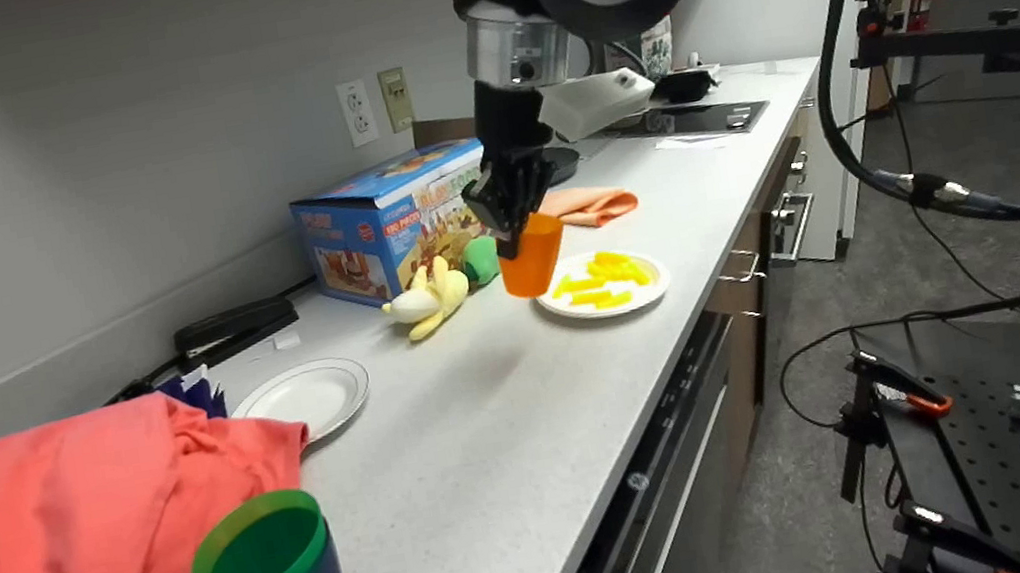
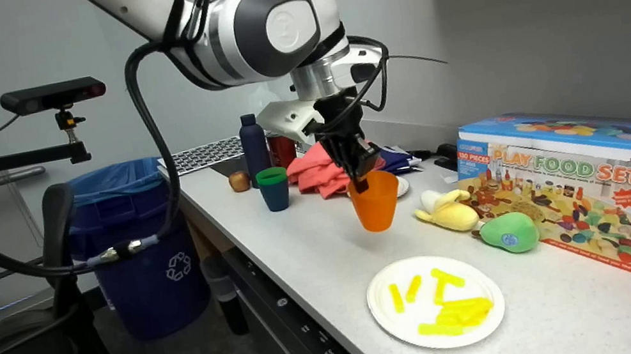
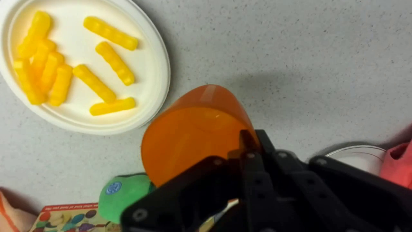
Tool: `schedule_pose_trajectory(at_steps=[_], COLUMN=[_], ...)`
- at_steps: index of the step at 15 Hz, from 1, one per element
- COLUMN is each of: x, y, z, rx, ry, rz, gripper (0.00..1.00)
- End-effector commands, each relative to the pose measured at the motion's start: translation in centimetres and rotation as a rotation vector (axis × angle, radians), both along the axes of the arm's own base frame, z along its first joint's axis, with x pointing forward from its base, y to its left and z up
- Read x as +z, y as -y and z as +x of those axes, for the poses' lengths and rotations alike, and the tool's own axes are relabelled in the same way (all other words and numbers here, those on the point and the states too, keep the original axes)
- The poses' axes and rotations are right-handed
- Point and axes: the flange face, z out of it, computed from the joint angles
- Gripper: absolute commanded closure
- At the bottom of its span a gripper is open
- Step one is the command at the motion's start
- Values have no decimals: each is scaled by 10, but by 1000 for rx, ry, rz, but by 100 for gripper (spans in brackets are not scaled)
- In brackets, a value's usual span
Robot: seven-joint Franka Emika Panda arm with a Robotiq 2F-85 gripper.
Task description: Transfer the chips onto the plate from the orange cup.
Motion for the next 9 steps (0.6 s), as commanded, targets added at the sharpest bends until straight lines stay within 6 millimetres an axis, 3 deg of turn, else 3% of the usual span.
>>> schedule_pose_trajectory(at_steps=[1,9], x=[-8,-34], y=[-17,-30], z=[-5,0], rx=[29,53], ry=[33,-33], rz=[-33,-24], gripper=[99,99])
